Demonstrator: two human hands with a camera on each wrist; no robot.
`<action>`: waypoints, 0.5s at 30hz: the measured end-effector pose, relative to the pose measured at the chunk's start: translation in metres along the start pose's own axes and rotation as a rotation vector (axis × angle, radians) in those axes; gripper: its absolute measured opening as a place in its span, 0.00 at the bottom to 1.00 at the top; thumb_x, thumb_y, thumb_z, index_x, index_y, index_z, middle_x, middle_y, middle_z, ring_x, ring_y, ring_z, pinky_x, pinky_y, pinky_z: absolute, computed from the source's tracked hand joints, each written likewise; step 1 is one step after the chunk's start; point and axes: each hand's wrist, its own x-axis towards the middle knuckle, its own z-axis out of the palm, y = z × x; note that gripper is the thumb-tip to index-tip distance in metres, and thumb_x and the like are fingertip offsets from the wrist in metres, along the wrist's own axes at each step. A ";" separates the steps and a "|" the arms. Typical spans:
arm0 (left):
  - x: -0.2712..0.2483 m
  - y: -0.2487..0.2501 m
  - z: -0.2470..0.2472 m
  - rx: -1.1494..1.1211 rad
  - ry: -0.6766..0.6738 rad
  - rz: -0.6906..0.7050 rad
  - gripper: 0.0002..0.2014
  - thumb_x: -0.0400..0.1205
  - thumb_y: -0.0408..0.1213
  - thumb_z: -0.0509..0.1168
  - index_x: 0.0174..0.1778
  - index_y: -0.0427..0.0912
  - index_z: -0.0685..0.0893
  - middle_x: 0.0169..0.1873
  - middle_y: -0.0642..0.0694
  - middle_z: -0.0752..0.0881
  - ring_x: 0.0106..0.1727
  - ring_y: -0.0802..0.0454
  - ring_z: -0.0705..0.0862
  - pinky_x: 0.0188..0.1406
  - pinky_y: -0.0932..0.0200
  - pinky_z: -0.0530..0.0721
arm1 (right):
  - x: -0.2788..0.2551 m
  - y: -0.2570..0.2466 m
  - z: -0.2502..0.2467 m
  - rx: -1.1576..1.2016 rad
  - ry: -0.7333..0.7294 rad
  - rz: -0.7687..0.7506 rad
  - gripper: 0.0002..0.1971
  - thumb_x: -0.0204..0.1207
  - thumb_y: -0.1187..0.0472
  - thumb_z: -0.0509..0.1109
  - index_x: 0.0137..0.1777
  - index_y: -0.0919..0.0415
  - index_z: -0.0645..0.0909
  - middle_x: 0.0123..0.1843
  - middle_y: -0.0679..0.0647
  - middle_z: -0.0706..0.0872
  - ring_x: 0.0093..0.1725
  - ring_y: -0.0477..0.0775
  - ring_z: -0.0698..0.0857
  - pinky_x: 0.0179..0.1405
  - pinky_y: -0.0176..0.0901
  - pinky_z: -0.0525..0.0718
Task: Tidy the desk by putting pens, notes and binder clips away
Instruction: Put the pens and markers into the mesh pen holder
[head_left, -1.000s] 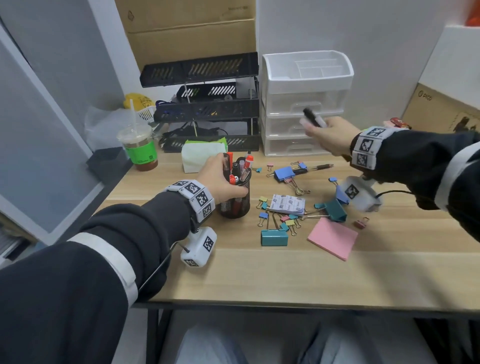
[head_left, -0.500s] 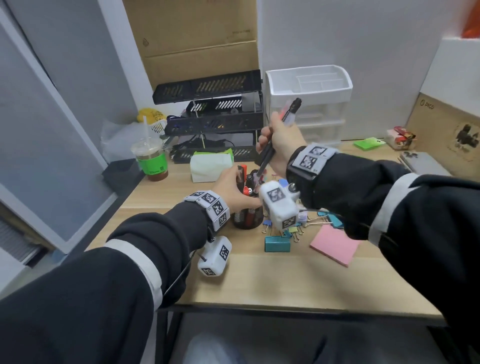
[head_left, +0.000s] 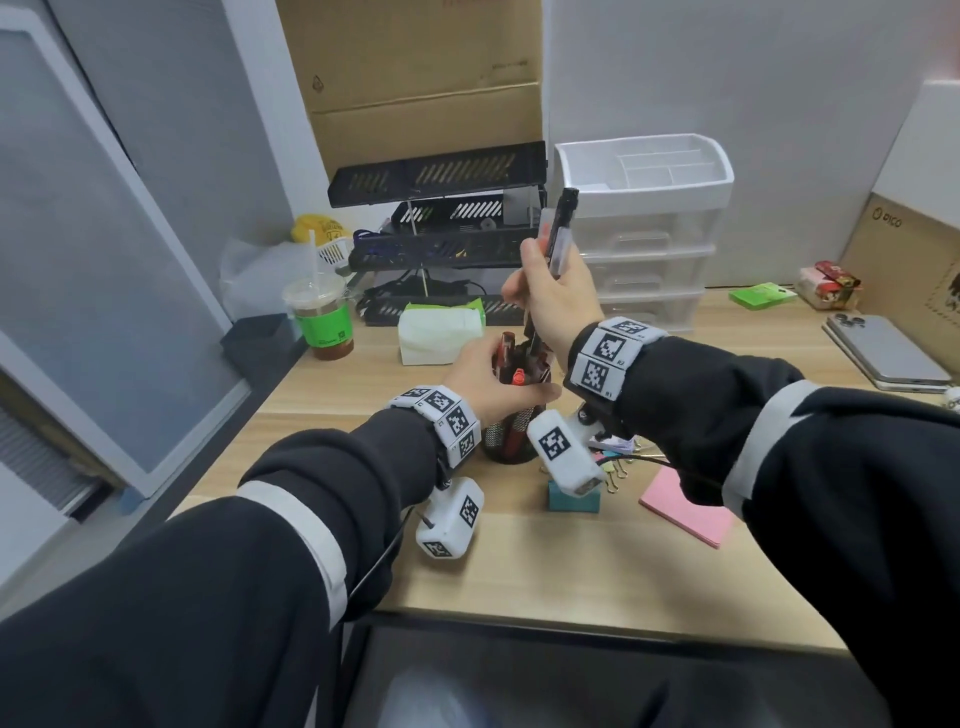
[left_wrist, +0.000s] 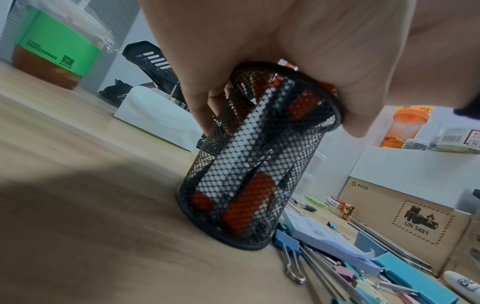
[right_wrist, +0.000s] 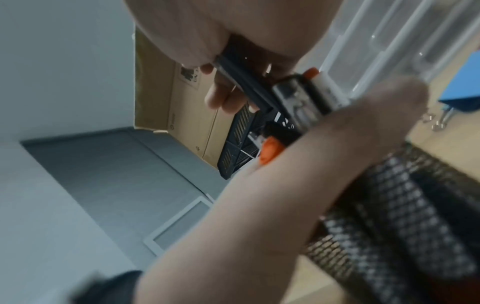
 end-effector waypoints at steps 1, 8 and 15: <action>0.000 0.000 0.000 -0.003 0.000 -0.004 0.29 0.61 0.54 0.83 0.55 0.51 0.82 0.50 0.53 0.88 0.52 0.55 0.87 0.58 0.49 0.87 | 0.000 0.001 -0.002 -0.031 -0.018 -0.019 0.08 0.87 0.52 0.58 0.56 0.55 0.75 0.38 0.55 0.87 0.36 0.46 0.86 0.35 0.29 0.83; 0.001 -0.006 -0.008 0.030 -0.097 -0.007 0.44 0.51 0.58 0.86 0.63 0.55 0.77 0.55 0.56 0.88 0.57 0.57 0.88 0.61 0.48 0.87 | -0.005 0.025 -0.014 -0.225 -0.149 0.128 0.20 0.85 0.44 0.58 0.51 0.59 0.83 0.52 0.54 0.91 0.47 0.47 0.86 0.46 0.39 0.81; -0.007 -0.012 -0.015 0.090 -0.079 0.020 0.45 0.55 0.50 0.87 0.66 0.52 0.73 0.56 0.57 0.85 0.56 0.59 0.86 0.60 0.56 0.85 | 0.002 0.013 -0.021 -0.317 -0.145 0.075 0.27 0.84 0.45 0.57 0.45 0.68 0.86 0.37 0.61 0.91 0.34 0.53 0.87 0.39 0.45 0.85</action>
